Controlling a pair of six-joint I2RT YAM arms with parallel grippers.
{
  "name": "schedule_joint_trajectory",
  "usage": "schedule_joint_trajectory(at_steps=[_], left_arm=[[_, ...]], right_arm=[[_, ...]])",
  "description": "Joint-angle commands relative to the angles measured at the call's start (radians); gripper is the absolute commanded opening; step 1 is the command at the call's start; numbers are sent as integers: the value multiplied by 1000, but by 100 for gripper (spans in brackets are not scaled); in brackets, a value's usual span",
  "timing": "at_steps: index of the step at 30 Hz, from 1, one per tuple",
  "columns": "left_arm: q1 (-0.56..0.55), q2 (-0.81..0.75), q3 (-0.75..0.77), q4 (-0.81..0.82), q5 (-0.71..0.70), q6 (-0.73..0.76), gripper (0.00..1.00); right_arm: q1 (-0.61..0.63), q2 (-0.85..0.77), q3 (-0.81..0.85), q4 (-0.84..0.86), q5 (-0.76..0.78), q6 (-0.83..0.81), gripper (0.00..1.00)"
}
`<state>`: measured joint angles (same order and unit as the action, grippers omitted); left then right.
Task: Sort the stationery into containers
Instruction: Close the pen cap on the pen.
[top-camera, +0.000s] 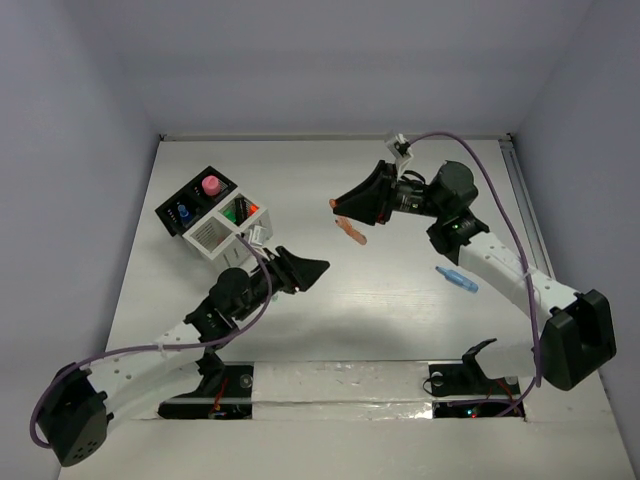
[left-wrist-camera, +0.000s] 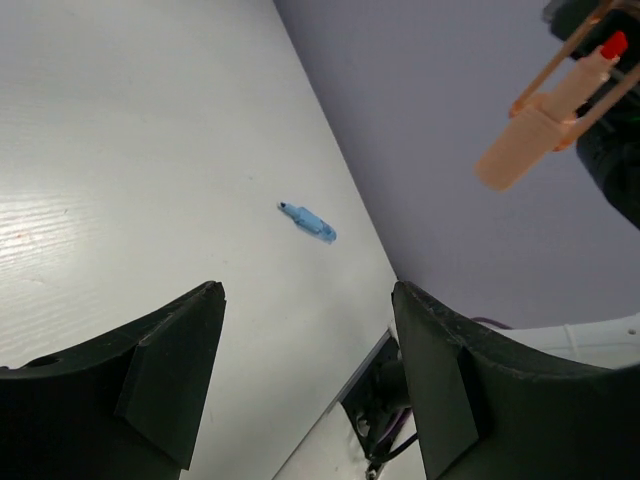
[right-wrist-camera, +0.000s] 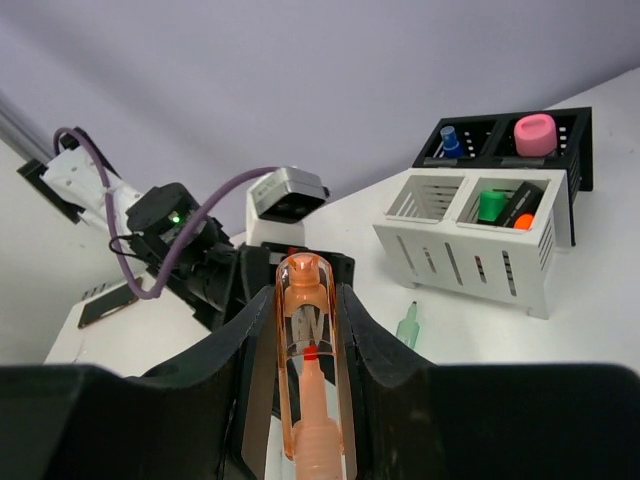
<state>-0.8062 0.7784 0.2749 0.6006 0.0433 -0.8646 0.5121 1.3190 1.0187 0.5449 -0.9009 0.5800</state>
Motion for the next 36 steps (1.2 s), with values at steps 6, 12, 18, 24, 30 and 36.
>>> schedule_joint_trajectory(at_steps=[6, 12, 18, 24, 30, 36], left_arm=[[-4, -67, -9, 102, -14, 38, 65], [-4, -51, -26, 240, 3, 53, 65], [-14, -18, 4, 265, -37, 157, 54], [-131, 21, 41, 242, -218, 317, 37], [-224, 117, 73, 283, -402, 456, 43], [-275, 249, 125, 399, -543, 547, 50]], right_arm=[[9, -24, 4, 33, 57, 21, 0], [9, -24, -29, 73, 97, 64, 0], [9, -12, -22, 38, 174, 144, 0], [9, -41, -11, -106, 385, 162, 0], [39, -87, -17, -246, 626, 144, 0], [66, -107, -34, -270, 755, 133, 0]])
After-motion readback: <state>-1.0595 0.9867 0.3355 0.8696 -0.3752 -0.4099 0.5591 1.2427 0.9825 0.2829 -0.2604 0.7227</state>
